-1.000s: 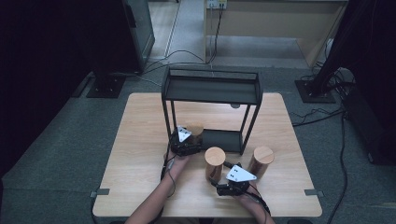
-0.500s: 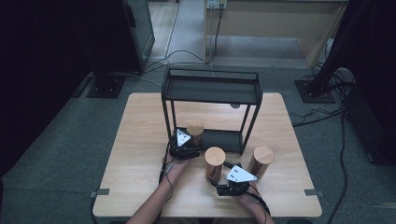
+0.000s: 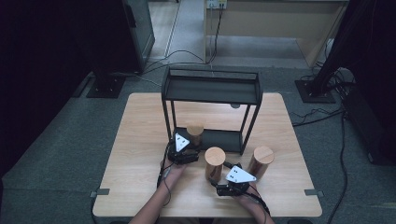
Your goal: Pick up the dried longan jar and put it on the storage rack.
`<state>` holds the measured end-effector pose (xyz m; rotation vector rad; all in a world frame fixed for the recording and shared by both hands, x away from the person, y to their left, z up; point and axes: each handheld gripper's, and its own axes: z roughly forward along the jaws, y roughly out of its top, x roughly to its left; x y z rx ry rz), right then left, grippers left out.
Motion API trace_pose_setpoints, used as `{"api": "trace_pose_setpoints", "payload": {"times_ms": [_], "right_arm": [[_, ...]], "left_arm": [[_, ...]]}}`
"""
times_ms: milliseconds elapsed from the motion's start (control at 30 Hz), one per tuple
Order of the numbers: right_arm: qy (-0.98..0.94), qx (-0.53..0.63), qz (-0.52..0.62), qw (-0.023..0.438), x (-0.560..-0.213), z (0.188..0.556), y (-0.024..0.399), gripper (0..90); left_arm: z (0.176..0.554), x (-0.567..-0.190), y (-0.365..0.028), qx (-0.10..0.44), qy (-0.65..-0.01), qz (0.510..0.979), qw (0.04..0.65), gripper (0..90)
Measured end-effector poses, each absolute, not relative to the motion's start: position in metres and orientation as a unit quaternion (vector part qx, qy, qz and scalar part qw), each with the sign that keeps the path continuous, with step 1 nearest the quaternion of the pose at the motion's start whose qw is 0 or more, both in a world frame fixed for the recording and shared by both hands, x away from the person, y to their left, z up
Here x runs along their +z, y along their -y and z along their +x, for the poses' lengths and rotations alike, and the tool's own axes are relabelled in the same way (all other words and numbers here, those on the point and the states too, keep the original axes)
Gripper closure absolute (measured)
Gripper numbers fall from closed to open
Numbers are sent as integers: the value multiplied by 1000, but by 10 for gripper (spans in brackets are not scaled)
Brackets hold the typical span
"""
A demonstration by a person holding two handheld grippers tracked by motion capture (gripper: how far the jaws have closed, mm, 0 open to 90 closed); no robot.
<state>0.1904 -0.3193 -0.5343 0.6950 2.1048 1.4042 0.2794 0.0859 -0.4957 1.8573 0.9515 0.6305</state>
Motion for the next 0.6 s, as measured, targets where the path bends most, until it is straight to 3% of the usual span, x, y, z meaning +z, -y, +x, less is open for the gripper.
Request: {"api": "trace_pose_setpoints", "payload": {"times_ms": [600], "right_arm": [[-776, 516, 263, 251, -533, 192, 319, 165]], "left_arm": [[268, -501, -99, 243, -385, 755, 471, 210]]}}
